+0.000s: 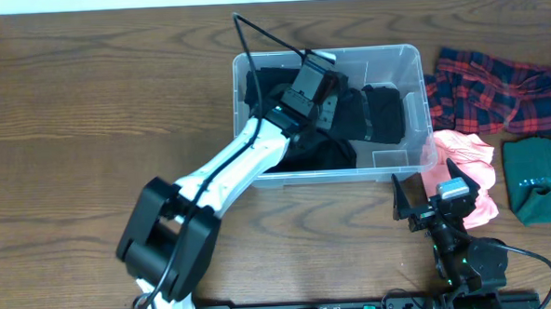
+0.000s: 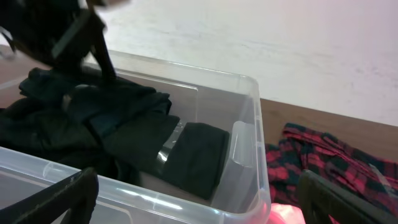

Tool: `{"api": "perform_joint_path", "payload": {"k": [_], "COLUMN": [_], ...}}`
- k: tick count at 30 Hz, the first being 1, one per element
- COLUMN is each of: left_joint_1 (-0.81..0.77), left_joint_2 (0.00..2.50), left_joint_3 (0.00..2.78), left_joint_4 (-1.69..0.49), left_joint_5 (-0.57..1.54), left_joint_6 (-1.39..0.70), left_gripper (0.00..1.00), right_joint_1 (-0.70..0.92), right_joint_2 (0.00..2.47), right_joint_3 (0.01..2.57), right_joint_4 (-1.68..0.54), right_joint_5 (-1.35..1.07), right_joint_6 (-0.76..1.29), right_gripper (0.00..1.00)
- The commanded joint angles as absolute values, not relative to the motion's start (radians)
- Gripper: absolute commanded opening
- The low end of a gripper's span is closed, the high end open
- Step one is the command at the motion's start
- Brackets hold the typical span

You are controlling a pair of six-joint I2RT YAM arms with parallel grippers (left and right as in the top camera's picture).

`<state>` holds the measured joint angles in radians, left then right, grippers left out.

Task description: Pack container

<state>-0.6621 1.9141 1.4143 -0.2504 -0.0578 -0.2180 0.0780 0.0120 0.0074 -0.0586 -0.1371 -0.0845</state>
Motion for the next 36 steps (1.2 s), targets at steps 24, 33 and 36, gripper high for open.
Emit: {"api": "perform_joint_path", "payload": {"k": [24,33,36], "left_joint_1": [-0.262,0.084,0.159], "left_joint_2": [1.638,1.640,1.640], "left_joint_3": [1.420,1.420,1.420], "left_joint_4": [-0.342,-0.529,-0.538], "left_joint_5": [-0.340,-0.387,-0.387], "left_joint_6": [-0.212,-0.212,-0.212], "left_gripper": [0.45,0.98,0.98], "right_joint_1": [0.068,0.068,0.068], "right_joint_2": [0.007,0.007,0.007], "right_joint_3": [0.006,0.006,0.006], "right_joint_4": [-0.062,-0.062,-0.062], "right_joint_5": [-0.131,-0.131,-0.131], "right_joint_6": [-0.094,-0.094,-0.094], "right_gripper": [0.99,0.99,0.99]}}
